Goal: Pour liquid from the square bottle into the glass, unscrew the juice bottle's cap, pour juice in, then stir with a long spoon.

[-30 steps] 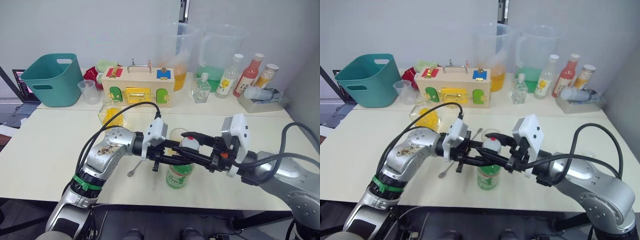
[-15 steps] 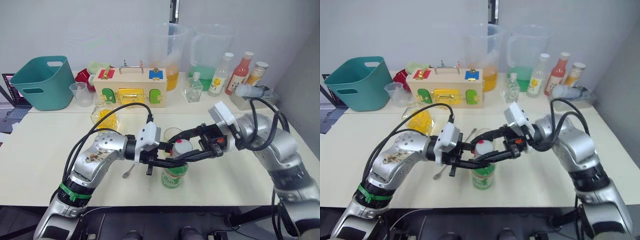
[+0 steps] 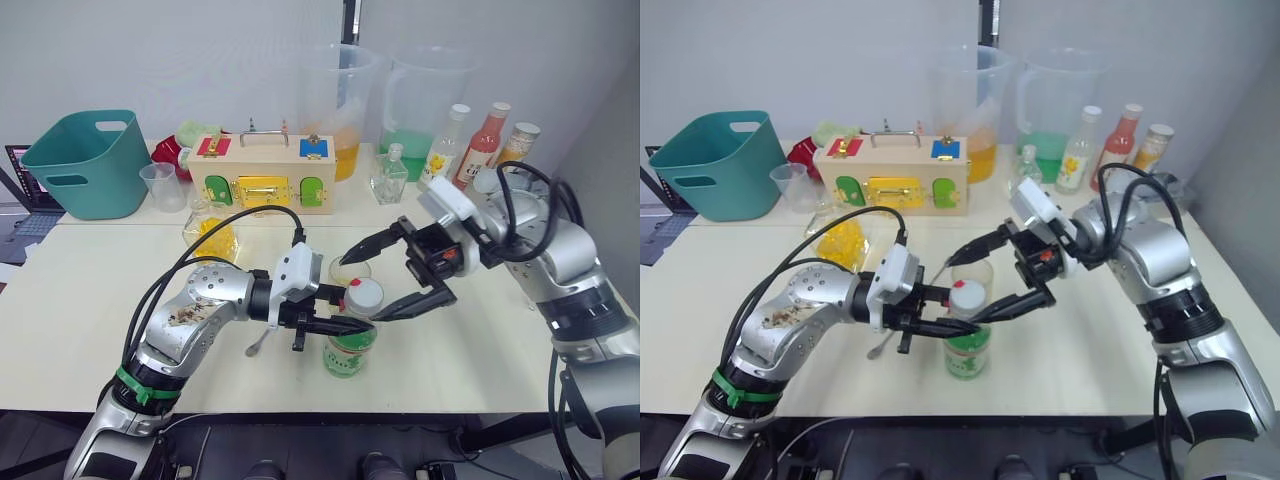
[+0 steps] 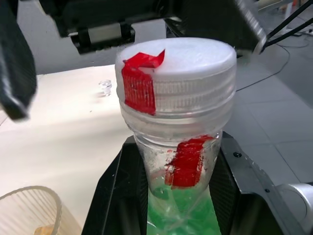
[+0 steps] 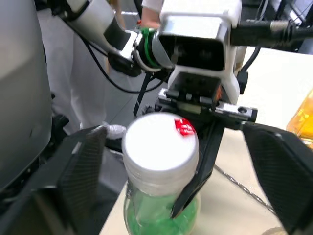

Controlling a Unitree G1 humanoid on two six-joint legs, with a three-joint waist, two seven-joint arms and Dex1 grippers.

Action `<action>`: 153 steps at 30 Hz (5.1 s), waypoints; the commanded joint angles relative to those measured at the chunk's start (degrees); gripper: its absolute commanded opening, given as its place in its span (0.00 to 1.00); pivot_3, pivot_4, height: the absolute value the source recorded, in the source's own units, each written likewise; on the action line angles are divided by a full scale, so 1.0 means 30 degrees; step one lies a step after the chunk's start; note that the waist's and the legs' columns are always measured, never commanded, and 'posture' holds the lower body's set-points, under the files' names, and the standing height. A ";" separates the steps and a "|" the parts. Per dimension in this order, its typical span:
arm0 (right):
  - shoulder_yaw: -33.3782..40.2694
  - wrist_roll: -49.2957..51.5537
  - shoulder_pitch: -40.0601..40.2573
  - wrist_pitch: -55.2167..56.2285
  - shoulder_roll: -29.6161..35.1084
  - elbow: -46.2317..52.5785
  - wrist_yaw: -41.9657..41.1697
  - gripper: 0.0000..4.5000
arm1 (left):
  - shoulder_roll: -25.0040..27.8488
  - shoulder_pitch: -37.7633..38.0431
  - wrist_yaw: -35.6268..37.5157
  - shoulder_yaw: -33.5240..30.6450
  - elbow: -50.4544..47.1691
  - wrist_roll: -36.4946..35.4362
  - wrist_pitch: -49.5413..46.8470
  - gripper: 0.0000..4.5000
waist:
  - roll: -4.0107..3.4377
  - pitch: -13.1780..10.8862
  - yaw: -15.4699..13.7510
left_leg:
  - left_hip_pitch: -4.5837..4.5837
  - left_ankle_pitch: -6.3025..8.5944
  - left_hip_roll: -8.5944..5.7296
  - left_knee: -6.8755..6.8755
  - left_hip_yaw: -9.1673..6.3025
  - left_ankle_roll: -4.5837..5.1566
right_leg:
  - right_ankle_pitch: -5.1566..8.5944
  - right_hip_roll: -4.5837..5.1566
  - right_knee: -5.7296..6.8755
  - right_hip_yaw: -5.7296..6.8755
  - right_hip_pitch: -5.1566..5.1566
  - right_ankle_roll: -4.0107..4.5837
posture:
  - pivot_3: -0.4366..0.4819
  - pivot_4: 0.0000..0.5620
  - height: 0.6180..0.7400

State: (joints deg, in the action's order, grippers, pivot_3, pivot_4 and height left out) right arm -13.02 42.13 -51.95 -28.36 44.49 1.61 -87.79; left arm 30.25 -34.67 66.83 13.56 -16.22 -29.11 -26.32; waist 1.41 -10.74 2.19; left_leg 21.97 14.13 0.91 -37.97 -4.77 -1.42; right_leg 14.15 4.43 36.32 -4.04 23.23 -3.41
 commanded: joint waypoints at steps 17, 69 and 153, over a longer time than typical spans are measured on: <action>0.8886 0.9471 1.1608 -0.7454 -0.2225 1.5690 2.3700 1.00 | -0.1584 -0.0765 0.1078 0.1075 0.3150 0.0814 0.1635 0.25 | -0.0003 0.0018 -0.0626 | -0.0011 -0.0003 -0.0020 0.0006 -0.0018 -0.0004 | -0.0003 0.0006 -0.0031 0.0014 -0.0057 -0.0007 | 0.48 0.27 1.00; -0.0759 -0.1114 0.1223 0.0835 0.0267 0.1799 -0.0729 0.39 | -0.0335 0.0002 -0.0049 0.0194 0.1671 0.1016 0.0927 0.25 | -0.0009 0.0027 -0.0253 | -0.0037 -0.0002 0.0001 0.0014 0.0011 -0.0003 | -0.0008 -0.0007 -0.0045 -0.0004 -0.0043 -0.0007 | 0.48 0.27 1.00; 0.4250 0.0616 0.1363 -0.1787 -0.1020 0.2918 0.1558 0.36 | -0.0118 -0.0088 -0.0136 0.0820 0.0978 0.0631 -0.0238 0.24 | -0.0015 0.0009 -0.0319 | 0.0139 -0.0010 -0.0024 -0.0065 0.0009 -0.0015 | -0.0022 0.0007 0.0252 -0.0012 0.0258 0.0019 | 0.48 0.27 1.00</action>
State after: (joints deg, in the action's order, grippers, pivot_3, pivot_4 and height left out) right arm -3.12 41.98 -47.25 -32.72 40.44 8.52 -83.98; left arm 29.26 -35.74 66.34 14.07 -14.16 -29.46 -26.32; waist 1.36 -10.72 1.23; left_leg 22.39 14.10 0.84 -38.17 -4.74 -1.46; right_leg 14.08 4.45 37.08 -4.07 24.01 -3.36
